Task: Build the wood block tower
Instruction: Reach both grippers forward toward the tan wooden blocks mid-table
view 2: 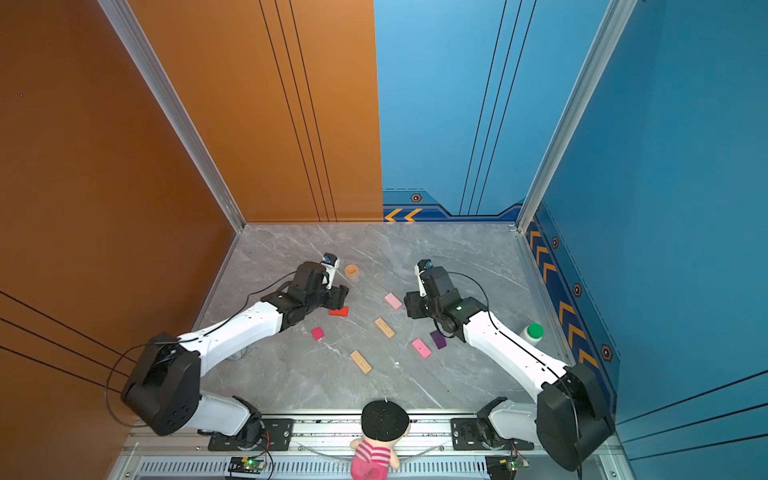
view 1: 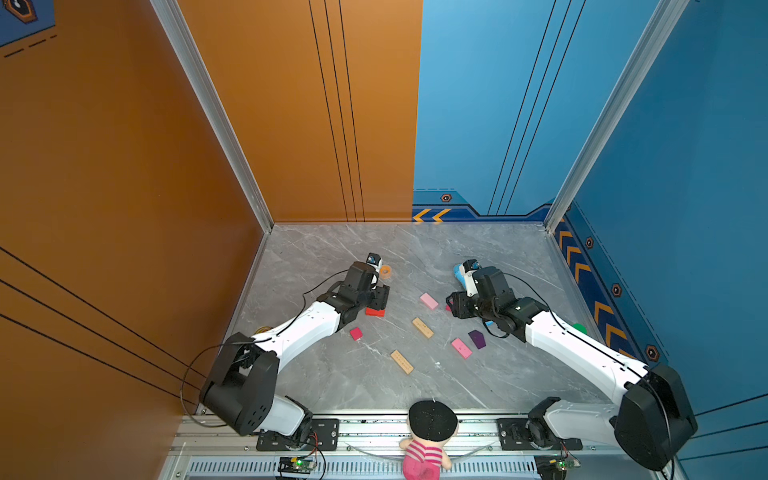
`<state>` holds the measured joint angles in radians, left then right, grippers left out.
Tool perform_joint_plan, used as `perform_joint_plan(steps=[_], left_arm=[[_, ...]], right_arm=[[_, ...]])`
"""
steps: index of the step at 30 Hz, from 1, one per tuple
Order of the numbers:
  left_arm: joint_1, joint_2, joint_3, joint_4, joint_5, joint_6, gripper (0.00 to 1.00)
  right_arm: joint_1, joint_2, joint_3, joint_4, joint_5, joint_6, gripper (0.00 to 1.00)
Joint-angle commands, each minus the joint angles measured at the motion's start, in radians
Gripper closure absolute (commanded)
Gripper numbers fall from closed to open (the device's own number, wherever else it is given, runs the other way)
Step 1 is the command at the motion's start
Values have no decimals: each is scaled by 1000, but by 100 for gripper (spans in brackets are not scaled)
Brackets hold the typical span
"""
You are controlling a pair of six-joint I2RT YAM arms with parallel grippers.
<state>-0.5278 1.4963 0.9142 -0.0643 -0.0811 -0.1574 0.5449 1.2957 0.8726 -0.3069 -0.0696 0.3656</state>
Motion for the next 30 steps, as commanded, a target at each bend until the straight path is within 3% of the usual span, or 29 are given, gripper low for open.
perform_joint_plan(steps=[1, 8, 20, 30], left_arm=[[-37, 84, 68, -47, 69, -14, 31], [-100, 220, 178, -150, 90, 5, 35], [-130, 331, 245, -201, 194, -18, 37], [-142, 359, 258, -202, 228, -30, 40]], right_arm=[[24, 28, 13, -39, -55, 60, 42], [79, 62, -22, -50, -83, 97, 45], [129, 150, -72, -22, -169, 163, 79], [148, 252, -54, -5, -222, 178, 83]])
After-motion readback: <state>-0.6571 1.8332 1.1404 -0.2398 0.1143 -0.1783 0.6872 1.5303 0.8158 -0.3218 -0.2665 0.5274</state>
